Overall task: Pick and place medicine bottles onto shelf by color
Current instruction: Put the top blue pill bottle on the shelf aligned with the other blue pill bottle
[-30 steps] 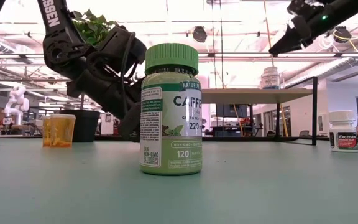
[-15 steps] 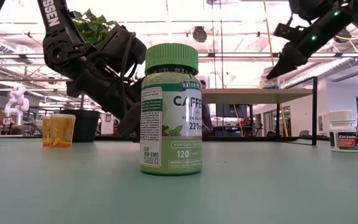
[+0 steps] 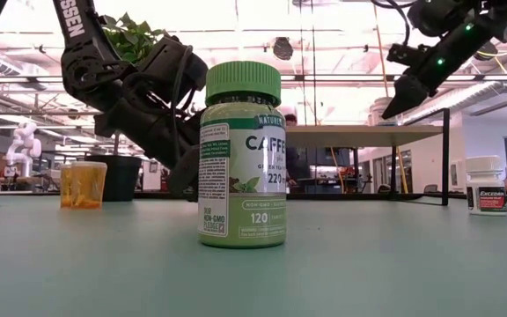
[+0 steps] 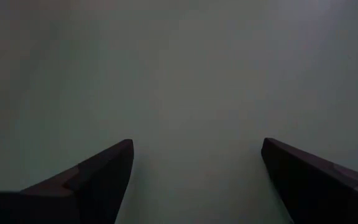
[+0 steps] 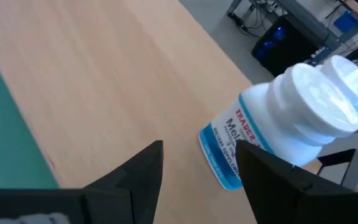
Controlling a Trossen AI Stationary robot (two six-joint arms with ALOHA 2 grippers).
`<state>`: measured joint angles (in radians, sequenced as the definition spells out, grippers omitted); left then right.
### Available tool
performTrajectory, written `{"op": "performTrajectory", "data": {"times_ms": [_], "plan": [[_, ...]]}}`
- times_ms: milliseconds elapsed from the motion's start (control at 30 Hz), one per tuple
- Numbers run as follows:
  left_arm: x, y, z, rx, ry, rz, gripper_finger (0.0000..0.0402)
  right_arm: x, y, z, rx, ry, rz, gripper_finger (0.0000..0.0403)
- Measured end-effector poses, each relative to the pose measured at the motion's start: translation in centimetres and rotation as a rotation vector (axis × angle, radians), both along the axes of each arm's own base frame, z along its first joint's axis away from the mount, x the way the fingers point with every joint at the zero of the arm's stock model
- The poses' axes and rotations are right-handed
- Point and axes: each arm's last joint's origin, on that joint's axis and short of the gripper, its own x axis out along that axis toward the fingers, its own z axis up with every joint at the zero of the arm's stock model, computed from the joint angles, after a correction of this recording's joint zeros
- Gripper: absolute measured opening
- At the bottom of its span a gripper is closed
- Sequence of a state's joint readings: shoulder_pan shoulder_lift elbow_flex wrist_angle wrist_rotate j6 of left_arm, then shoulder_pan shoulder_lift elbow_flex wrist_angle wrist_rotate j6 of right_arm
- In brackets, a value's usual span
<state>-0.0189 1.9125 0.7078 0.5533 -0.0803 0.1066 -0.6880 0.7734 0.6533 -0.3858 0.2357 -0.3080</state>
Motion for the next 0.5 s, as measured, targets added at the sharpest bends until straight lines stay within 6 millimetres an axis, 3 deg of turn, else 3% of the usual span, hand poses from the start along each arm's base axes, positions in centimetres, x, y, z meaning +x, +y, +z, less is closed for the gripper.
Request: {"op": "performTrajectory", "data": {"times_ms": [500], "plan": [[-0.03, 0.00, -0.06, -0.001, 0.003, 0.000, 0.0360, -0.16, -0.08, -0.01, -0.023, 0.030, -0.043, 0.0194]]}}
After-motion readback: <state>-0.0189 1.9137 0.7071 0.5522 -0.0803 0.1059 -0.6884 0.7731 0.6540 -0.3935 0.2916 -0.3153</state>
